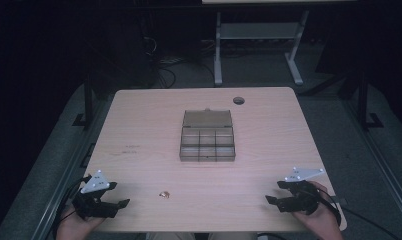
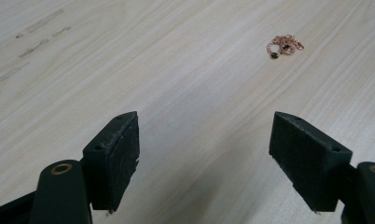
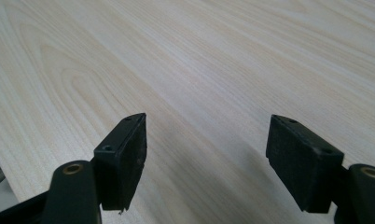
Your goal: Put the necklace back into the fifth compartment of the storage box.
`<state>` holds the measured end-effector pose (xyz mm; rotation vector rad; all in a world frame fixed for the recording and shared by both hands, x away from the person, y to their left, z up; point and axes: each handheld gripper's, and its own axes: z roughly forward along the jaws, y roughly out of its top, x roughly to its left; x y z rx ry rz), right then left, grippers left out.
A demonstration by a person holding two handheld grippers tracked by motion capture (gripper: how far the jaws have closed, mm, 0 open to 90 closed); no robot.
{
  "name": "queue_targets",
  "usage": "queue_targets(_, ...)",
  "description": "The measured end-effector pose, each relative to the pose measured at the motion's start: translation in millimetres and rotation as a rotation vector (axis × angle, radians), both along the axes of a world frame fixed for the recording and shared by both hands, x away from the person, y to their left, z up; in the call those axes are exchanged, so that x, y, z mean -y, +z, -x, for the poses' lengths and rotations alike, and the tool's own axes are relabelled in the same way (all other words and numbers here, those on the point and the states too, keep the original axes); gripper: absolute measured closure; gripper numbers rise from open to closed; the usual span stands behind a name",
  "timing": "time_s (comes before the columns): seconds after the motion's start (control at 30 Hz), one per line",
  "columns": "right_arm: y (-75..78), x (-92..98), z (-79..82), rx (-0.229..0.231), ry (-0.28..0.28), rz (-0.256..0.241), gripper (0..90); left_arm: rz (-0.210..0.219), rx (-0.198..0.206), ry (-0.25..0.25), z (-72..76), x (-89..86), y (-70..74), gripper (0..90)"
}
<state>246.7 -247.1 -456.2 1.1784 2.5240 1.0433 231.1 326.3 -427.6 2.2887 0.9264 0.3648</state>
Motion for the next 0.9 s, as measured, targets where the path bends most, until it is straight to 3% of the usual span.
queue_targets(0.17,1.0,0.4,0.4,-0.003,-0.002,-0.004,28.2,0.001,-0.019,-0.012,-1.1,0.2,-2.6,26.5)
queue_targets(0.9,1.8,-9.1,2.0,-0.003,0.037,0.011,28.3,-0.019,-0.005,-0.128,-1.3,26.1,4.1,31.0)
